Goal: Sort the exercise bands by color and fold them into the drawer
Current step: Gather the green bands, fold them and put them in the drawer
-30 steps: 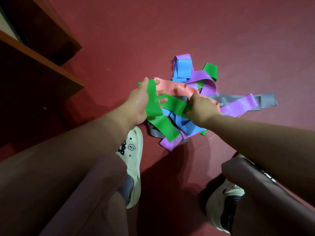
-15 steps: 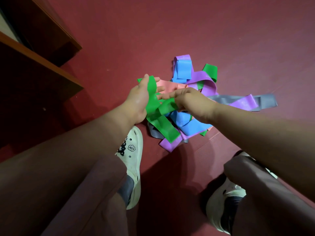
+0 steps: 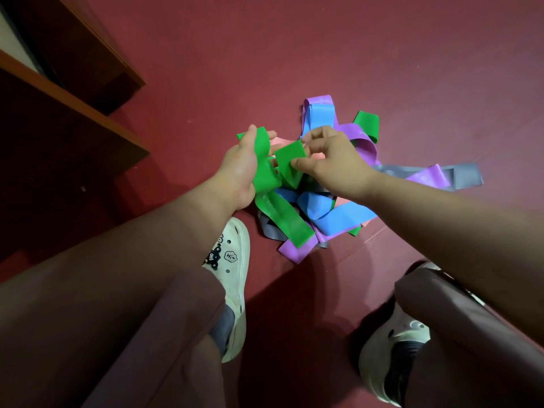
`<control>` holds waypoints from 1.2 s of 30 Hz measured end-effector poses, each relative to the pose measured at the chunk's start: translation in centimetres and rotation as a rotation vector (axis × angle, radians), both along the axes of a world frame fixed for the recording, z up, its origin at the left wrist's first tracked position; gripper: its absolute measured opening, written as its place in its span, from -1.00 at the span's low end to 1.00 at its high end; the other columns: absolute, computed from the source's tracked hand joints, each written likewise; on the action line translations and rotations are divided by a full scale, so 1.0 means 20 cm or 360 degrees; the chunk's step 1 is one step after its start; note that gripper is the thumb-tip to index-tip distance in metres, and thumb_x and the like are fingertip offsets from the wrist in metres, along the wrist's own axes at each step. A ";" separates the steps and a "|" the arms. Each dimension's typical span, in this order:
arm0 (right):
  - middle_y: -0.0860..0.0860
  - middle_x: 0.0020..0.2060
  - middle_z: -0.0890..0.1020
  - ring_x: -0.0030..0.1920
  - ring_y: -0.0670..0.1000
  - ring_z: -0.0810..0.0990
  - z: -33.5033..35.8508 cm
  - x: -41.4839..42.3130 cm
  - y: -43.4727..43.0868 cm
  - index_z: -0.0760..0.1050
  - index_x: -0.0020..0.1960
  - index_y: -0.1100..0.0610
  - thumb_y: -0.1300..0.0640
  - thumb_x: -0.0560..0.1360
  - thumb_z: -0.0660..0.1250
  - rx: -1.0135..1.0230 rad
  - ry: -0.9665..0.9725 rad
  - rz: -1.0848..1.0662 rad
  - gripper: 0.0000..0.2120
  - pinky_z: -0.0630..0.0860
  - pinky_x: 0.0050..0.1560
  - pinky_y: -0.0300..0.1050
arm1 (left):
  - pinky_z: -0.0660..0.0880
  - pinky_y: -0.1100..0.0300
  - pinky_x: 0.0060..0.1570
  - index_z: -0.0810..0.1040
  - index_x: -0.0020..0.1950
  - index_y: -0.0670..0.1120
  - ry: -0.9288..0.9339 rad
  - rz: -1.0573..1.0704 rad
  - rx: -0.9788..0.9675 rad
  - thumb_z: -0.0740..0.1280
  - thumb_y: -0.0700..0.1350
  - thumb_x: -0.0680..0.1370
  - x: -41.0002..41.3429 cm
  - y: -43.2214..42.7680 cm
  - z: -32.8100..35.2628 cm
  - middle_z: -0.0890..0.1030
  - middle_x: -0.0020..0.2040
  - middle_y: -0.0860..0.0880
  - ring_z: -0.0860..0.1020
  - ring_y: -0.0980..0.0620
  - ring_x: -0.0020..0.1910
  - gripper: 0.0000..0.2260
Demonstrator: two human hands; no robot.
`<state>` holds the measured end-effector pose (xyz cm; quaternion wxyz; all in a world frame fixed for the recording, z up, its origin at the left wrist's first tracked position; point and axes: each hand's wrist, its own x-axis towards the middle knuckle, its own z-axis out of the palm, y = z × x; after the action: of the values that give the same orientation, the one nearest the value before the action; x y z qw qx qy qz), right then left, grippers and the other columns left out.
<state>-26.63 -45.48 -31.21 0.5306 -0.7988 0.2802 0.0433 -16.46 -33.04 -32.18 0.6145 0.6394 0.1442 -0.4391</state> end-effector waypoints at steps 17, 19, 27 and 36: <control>0.33 -0.02 0.63 -0.07 0.19 0.60 0.12 0.05 0.10 0.53 0.11 0.41 0.24 0.58 0.30 0.0965 -0.0100 -0.0392 -0.77 0.57 0.06 0.20 | 0.59 -0.06 -0.02 0.54 0.29 -0.17 0.0181 0.0006 -0.0168 0.02 0.30 0.60 -0.03 -0.02 0.03 0.62 0.17 -0.26 0.64 -0.19 0.08 -0.38; 0.18 -0.16 0.68 -0.19 0.10 0.65 0.09 0.05 0.11 0.58 -0.04 0.28 0.24 0.57 0.31 0.0946 -0.0097 -0.0430 -0.89 0.63 -0.07 0.03 | 0.60 -0.05 -0.04 0.57 0.21 -0.18 0.0260 -0.0031 -0.0257 -0.06 0.35 0.59 -0.04 -0.02 0.04 0.64 0.13 -0.25 0.66 -0.18 0.05 -0.30; 0.02 -0.32 0.66 -0.36 -0.06 0.65 0.05 0.09 0.13 0.58 -0.11 0.17 0.27 0.54 0.36 0.0744 -0.0142 -0.0482 -0.93 0.63 -0.25 -0.15 | 0.57 0.00 0.05 0.57 0.14 -0.16 0.0378 -0.0237 -0.0410 -0.01 0.42 0.52 -0.07 -0.02 0.05 0.62 0.09 -0.19 0.63 -0.13 0.01 -0.28; -0.07 -0.28 0.53 -0.36 -0.12 0.51 0.03 0.07 0.15 0.39 -0.09 0.05 0.20 0.51 0.36 0.0735 -0.0092 -0.0589 -0.86 0.44 -0.34 -0.24 | 0.58 -0.02 0.06 0.52 0.30 -0.18 0.0234 -0.0199 -0.0304 0.06 0.14 0.66 -0.07 -0.02 0.02 0.62 0.18 -0.20 0.62 -0.15 0.12 -0.52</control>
<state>-25.18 -42.49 -30.69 0.7050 -0.5931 0.3885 -0.0144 -17.83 -33.37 -31.80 0.6317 0.5518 0.1064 -0.5340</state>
